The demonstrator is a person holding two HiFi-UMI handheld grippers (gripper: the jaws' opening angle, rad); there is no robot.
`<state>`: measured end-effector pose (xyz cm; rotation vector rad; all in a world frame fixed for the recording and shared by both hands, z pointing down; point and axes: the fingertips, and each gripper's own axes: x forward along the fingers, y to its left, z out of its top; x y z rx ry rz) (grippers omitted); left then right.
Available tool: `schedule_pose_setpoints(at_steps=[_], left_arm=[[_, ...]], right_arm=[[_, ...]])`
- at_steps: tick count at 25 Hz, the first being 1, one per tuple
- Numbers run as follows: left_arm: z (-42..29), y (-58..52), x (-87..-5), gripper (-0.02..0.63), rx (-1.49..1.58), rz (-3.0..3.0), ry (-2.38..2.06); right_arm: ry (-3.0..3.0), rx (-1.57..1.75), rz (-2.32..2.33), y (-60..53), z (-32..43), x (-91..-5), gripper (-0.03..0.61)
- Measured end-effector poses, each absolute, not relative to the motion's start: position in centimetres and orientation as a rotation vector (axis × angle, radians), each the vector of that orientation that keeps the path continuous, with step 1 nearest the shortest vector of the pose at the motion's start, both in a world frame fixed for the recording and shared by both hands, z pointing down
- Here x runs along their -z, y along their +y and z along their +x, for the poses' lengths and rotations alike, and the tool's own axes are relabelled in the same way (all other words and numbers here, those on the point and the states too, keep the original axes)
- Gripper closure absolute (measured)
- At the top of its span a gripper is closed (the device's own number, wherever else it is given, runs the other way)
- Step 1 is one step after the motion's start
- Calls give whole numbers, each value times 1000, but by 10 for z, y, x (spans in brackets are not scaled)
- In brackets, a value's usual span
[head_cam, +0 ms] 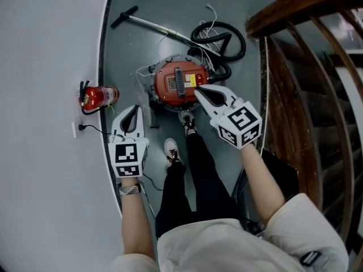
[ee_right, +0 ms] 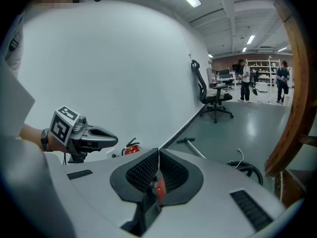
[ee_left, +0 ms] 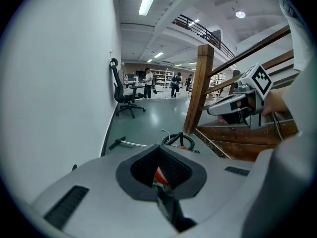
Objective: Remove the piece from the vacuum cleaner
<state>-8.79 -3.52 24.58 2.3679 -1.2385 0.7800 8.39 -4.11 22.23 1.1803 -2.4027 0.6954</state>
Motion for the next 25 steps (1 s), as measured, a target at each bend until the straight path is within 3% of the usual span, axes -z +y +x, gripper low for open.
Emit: schedule_pose_setpoints(at_steps=[25], left_arm=[[-79,-39,-368,612,-797,2265,-1160]], right_arm=[[-2337,-869,1110,-51,83,-354,548]])
